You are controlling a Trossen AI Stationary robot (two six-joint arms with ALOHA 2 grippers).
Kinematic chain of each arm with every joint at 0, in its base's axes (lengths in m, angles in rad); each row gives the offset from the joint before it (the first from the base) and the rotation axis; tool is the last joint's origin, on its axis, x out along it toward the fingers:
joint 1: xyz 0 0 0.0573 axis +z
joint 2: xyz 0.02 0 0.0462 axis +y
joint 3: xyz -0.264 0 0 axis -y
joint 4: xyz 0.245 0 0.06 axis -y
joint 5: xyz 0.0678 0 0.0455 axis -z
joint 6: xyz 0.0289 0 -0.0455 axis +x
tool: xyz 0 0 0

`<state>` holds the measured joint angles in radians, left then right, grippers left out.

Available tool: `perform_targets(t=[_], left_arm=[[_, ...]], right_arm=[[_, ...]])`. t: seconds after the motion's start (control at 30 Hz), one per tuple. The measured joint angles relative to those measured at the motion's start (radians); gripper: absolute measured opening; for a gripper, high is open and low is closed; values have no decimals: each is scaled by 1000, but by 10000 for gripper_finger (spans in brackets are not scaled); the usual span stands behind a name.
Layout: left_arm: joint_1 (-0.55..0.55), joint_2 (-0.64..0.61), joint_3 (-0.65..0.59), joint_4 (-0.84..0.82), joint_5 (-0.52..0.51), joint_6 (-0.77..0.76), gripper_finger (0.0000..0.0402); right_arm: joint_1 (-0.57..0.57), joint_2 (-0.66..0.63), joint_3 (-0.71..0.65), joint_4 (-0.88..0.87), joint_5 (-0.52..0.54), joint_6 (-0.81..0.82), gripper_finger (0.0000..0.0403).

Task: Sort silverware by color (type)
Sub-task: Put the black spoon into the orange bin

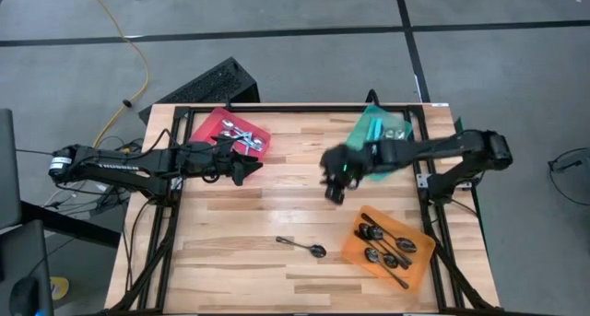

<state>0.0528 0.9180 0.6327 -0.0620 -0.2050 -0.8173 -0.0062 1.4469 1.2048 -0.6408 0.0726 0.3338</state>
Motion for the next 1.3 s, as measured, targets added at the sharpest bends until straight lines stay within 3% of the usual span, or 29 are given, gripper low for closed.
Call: perform_targets(t=[0.27,0.53,0.97,1.3], left_arm=[[0,0,0,3,-9,-7,197],[0,0,0,-14,-1,-17,197],[0,0,1,-64,-2,-18,197],[0,0,0,-82,-1,13,197]], right_arm=[[226,87,0,40,31,9,147],[350,242,8,119,35,9,149],[380,487,164,134,-2,38,218],[422,556,193,169,21,152,198]])
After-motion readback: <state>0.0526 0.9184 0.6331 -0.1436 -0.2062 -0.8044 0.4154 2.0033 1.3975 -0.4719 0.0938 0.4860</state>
